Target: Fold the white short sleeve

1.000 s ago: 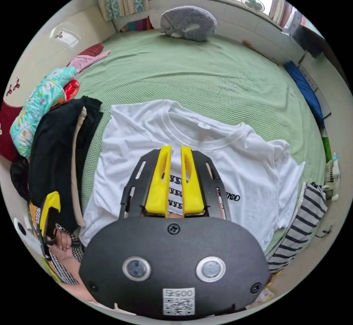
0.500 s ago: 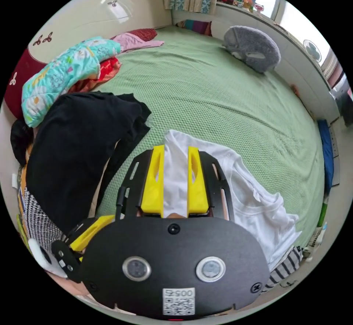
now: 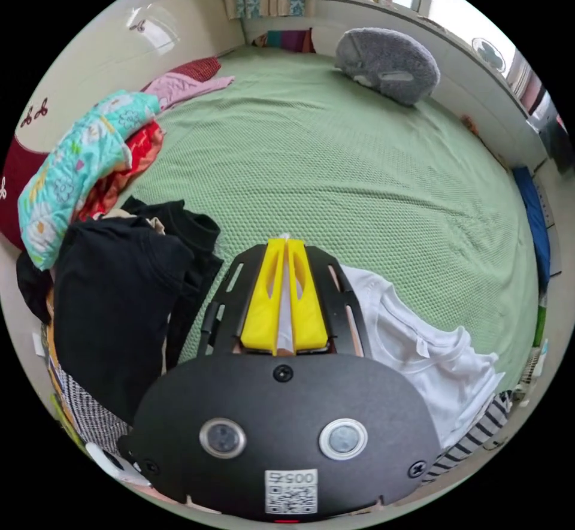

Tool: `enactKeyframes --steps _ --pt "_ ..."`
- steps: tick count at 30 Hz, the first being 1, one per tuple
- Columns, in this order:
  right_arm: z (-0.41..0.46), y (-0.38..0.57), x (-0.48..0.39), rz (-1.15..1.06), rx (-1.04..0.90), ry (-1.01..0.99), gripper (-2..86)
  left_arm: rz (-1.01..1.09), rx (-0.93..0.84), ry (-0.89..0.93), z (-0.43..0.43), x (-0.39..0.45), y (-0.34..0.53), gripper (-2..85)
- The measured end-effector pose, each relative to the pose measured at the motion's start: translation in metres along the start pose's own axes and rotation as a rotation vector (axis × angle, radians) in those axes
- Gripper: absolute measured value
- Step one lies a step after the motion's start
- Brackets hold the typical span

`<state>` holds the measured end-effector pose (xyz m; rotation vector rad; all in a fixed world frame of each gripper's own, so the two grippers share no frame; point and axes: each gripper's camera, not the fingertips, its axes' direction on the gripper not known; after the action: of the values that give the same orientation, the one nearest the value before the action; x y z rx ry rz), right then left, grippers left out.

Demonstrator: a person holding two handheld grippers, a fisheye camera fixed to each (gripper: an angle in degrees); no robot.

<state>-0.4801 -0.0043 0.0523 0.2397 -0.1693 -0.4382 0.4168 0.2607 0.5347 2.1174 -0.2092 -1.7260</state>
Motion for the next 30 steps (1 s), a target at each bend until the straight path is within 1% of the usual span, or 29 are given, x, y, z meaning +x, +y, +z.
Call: enactKeyframes --steps 1,2,4,5,6,7,10,14,16,20,23,24,25,30 --pt "0.004 0.001 0.004 0.020 0.011 -0.001 -0.8 -0.003 0.001 -0.057 0.003 0.003 -0.001 2.0" --pt "0.007 0.002 0.005 0.017 0.006 -0.002 -0.8 0.006 -0.004 -0.074 0.006 0.004 -0.001 1.7" --pt "0.019 0.003 0.010 0.016 -0.069 0.022 0.3 0.037 -0.041 -0.117 0.018 0.012 -0.003 1.5" --pt "0.017 0.004 0.012 0.016 -0.065 0.038 0.7 0.042 -0.036 -0.124 0.019 0.014 -0.003 1.5" --pt "0.008 0.008 0.016 0.002 -0.014 0.048 1.4 0.040 -0.026 -0.122 0.018 0.016 -0.003 1.6" --pt "-0.005 0.013 0.020 -0.014 0.040 0.027 2.3 0.024 -0.019 -0.102 0.017 0.015 -0.003 1.8" --pt "-0.034 0.030 0.037 -0.073 0.077 -0.090 4.7 -0.014 0.014 -0.034 0.010 0.009 -0.002 2.8" --pt "-0.049 0.060 0.049 -0.147 0.041 -0.027 5.8 -0.035 0.136 -0.004 -0.012 0.010 0.009 2.3" --pt "-0.048 0.081 0.055 -0.188 -0.006 0.017 5.8 -0.009 0.162 0.068 -0.013 0.021 0.014 1.2" --pt "-0.036 0.103 0.064 -0.197 -0.087 0.014 5.2 0.059 0.070 0.117 0.014 0.050 0.005 0.0" --pt "-0.021 0.111 0.071 -0.197 -0.155 0.055 4.3 0.081 -0.025 0.064 0.044 0.067 -0.005 -0.2" --pt "-0.013 0.112 0.074 -0.196 -0.173 0.113 3.9 0.079 -0.087 0.024 0.058 0.070 -0.008 -0.3" --pt "-0.010 0.112 0.078 -0.189 -0.161 0.158 3.6 0.088 -0.145 0.020 0.071 0.072 -0.008 -0.4" --pt "-0.009 0.108 0.104 -0.087 -0.141 0.093 3.7 0.061 -0.154 0.095 0.078 0.071 -0.008 -0.5"
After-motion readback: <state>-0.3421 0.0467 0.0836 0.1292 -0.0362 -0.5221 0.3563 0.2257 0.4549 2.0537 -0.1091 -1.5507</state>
